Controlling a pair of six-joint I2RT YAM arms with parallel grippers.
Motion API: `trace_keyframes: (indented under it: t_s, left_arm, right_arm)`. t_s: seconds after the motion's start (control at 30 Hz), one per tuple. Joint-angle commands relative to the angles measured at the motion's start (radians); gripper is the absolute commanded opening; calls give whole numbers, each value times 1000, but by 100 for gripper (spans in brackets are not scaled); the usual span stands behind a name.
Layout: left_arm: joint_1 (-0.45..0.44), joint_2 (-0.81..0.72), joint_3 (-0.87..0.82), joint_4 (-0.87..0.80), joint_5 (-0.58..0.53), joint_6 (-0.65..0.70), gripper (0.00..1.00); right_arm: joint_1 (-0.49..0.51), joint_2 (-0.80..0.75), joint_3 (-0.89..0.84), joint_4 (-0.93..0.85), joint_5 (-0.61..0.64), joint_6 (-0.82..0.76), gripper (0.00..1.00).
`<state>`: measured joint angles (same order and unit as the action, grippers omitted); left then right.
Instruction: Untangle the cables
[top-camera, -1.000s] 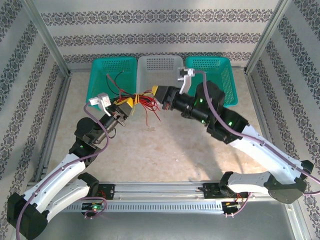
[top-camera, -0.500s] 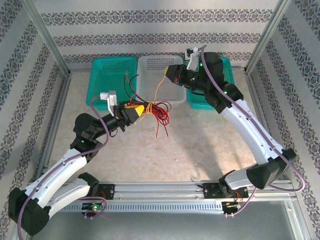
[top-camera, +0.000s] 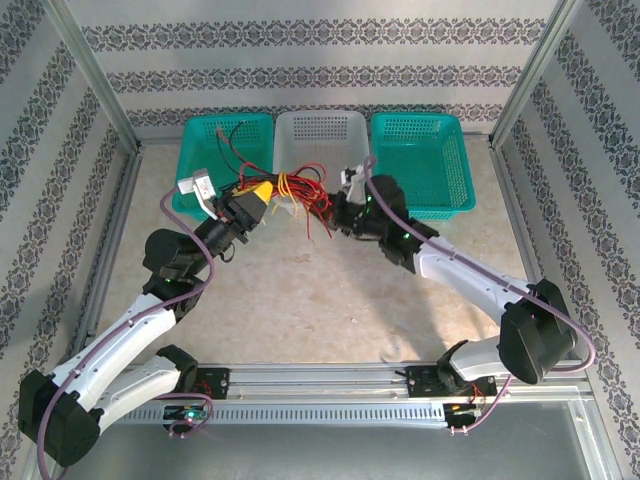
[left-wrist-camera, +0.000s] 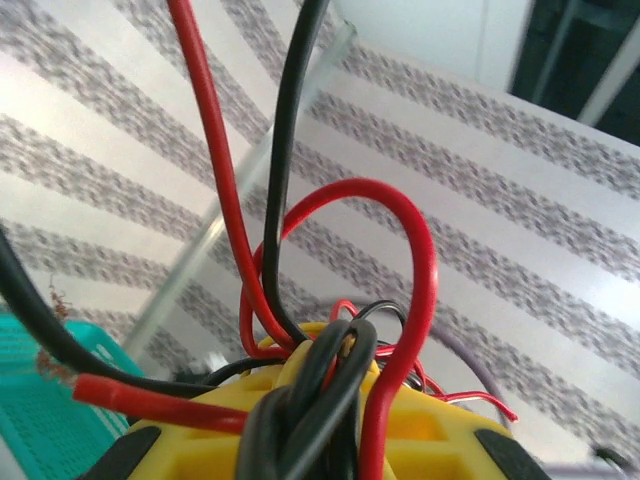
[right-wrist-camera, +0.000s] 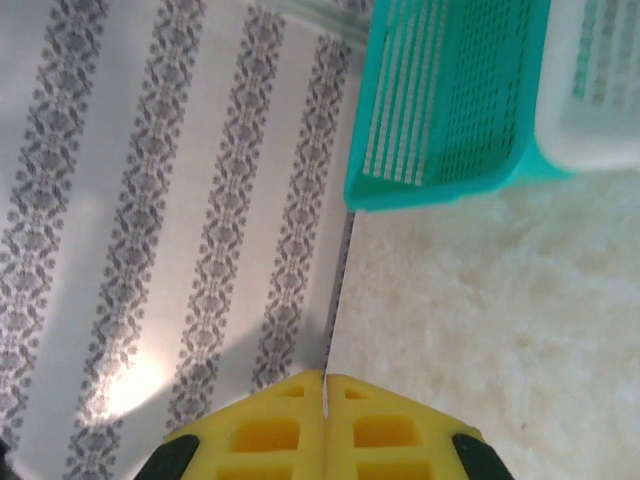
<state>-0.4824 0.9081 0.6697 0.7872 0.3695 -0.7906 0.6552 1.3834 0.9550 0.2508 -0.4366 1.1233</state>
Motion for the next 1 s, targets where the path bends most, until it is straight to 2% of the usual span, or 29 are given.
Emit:
trace_keyframes:
  t_s: [0.0,0.13,0.3,0.43,0.57,0.77,0.87,0.97]
  left_arm:
    - [7,-22,-29,146,-207,78,0]
    - [10,-2,-84,174,-319,124,0]
    - [15,5,-122,124,-452,176,0]
    - [18,-5,-141,85,-473,205,0]
    - [19,-32,-151,-10,-503,223,0]
    - [20,-26,-141,-151,-415,234,0]
    - [20,-14,-134,-174,-267,234,0]
    - [21,4,-124,-167,-78,215,0]
  right_arm:
    - [92,-44,-89,132,105,33,0]
    - [183,-120,-170,193,186,44,0]
    - [245,-281,-213,145,326,5,0]
    - [268,-400,-209,72,419,-41,0]
    - [268,-466,-145,-12,455,-105,0]
    - [267,-457,76,-176,441,-266,0]
    - [255,-411,238,-283,446,-366,0]
    - [202,-341,397,-368,407,-427,0]
